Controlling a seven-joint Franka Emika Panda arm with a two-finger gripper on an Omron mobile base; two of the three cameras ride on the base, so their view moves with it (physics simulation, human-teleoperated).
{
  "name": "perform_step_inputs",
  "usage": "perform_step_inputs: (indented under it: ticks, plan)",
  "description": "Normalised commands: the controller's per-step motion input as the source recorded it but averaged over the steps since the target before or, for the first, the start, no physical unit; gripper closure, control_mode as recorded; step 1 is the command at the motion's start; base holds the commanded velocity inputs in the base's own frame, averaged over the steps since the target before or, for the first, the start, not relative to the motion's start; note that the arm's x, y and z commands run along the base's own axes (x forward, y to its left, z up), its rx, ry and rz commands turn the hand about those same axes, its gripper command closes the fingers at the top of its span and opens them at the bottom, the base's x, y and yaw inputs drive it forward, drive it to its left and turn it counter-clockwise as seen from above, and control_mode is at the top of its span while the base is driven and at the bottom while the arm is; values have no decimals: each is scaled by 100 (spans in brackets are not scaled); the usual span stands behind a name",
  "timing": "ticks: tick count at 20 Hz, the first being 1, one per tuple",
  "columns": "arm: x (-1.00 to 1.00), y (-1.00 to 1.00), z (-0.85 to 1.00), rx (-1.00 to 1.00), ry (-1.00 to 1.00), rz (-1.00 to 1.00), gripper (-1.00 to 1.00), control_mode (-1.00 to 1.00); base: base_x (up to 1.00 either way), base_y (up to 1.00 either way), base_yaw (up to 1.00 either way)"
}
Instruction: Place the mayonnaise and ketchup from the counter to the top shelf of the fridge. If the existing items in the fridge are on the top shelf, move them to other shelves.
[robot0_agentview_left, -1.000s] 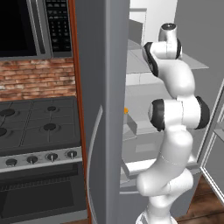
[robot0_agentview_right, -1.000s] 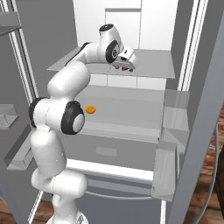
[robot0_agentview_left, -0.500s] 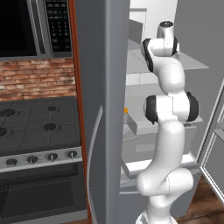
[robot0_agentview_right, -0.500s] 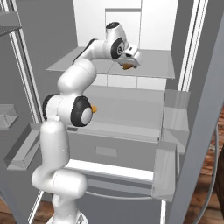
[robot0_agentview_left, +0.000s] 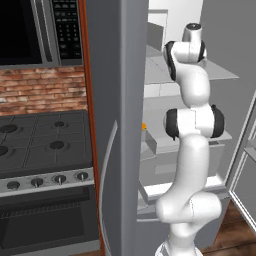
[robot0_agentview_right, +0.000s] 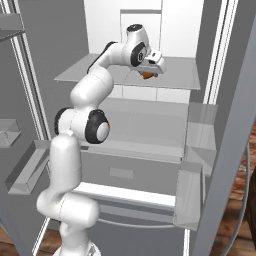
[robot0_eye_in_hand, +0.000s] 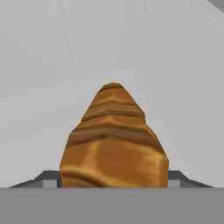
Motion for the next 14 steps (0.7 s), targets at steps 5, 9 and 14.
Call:
perform_step_inputs:
  ticks: [5, 9, 14]
  plan:
    - [-6, 0, -22, -1, -10, 5, 100, -100, 0, 0, 0]
    - [-15, 0, -1, 0, -17, 1, 100, -100, 0, 0, 0]
    - [-51, 4, 6, 14, -29, 0, 100, -100, 0, 0, 0]
